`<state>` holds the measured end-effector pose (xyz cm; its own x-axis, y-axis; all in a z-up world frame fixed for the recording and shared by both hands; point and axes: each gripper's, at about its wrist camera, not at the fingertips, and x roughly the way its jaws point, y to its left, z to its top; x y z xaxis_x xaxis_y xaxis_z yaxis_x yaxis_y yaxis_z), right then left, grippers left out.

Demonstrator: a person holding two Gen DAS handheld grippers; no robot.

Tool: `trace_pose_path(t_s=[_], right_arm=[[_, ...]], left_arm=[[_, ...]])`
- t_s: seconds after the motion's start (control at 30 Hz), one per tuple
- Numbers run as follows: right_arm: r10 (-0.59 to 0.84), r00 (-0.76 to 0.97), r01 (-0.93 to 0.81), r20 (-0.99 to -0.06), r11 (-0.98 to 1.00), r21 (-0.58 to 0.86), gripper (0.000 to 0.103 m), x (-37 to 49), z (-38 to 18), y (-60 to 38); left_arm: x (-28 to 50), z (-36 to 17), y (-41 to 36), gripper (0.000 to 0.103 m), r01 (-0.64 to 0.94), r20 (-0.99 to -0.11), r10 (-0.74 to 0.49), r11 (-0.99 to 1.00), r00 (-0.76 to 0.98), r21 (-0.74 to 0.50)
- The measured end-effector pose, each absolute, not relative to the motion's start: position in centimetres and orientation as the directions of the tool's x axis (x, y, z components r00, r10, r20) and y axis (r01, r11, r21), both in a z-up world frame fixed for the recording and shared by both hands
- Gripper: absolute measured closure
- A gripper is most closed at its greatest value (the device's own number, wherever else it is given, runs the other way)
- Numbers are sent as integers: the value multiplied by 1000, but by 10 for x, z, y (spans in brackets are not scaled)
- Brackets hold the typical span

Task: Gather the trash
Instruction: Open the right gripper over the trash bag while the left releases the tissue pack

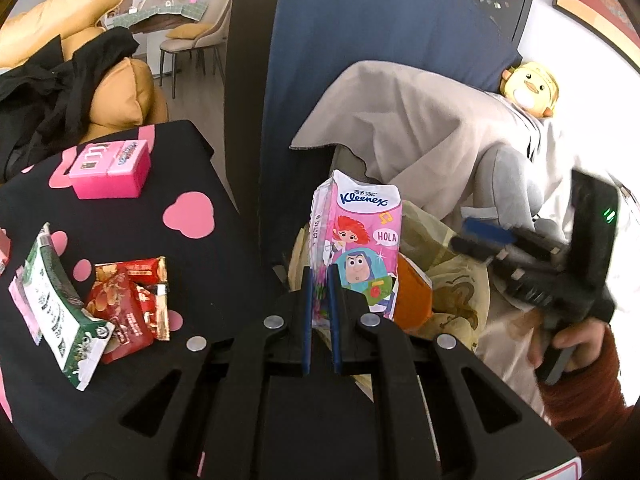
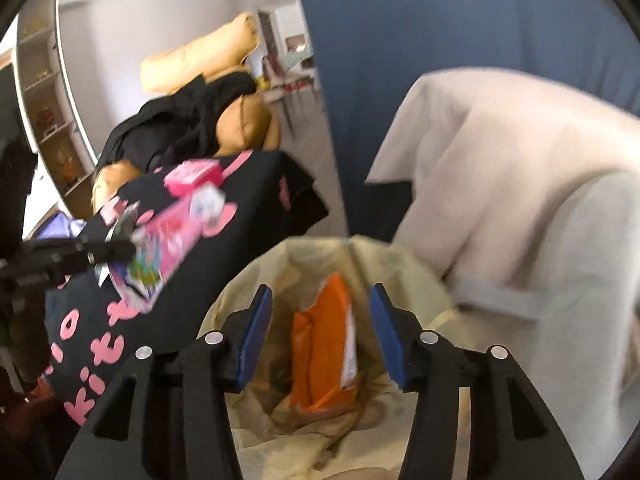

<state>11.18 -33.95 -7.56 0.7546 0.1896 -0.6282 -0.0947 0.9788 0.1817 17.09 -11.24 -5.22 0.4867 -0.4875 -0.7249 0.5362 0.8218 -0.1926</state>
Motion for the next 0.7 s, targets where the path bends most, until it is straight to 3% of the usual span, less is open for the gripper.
trace_pose_path(t_s=[0.37,0.4,0.5,0.7], right_arm=[[22,797,73,-604,989,131,55,102,-57,-375],[17,796,80,-604,988,133,55,102,-57,-377],[13,796,86,-605,987,135,55,103,-58,-379],[38,791,77,-611,984,161,55,107,-64,-375]], left_arm=[[180,-87,-174,96,631,-764,-519,751,383,-195],[183,-92,-178,93,633,-770,-526,745,361,-211],[192,-114,-187,54,607,-808,-526,742,264,-285],[184,-110,-163,52,596,-797,-517,760,312,-259]])
